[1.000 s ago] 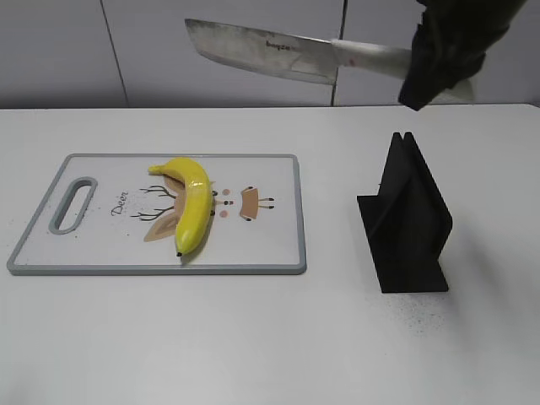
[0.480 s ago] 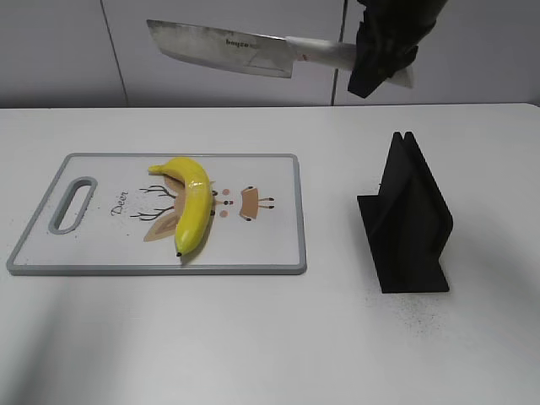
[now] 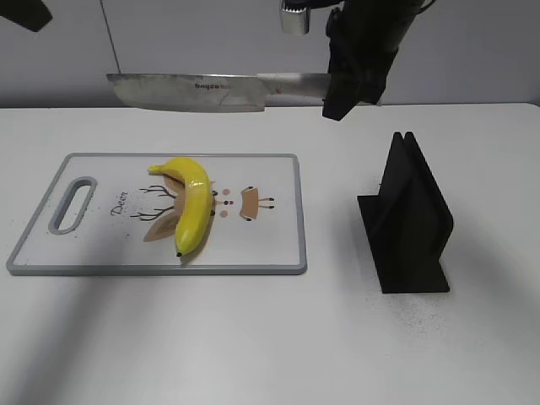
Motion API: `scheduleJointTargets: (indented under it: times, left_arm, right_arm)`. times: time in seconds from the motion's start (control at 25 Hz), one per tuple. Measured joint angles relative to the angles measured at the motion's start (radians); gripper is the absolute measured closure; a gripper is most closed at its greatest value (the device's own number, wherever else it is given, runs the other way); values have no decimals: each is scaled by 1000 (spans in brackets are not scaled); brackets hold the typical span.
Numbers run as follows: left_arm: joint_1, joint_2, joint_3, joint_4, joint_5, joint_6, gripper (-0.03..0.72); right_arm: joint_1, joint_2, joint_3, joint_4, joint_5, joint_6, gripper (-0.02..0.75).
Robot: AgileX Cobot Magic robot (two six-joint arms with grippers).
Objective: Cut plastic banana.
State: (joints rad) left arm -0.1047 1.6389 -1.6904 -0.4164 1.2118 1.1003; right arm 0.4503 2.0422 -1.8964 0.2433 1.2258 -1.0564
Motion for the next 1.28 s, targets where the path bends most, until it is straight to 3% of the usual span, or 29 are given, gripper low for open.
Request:
scheduleJointTargets:
  times: [0.44,1.28]
  left_arm:
    - [-119,197,-16,-12,5,118,98]
    - [-123,362,-16,-28,4,163,168]
  right_arm:
    - [10,92,-10,22,-2,-45,577]
    - [11,142,-38,58,-3,-51,577]
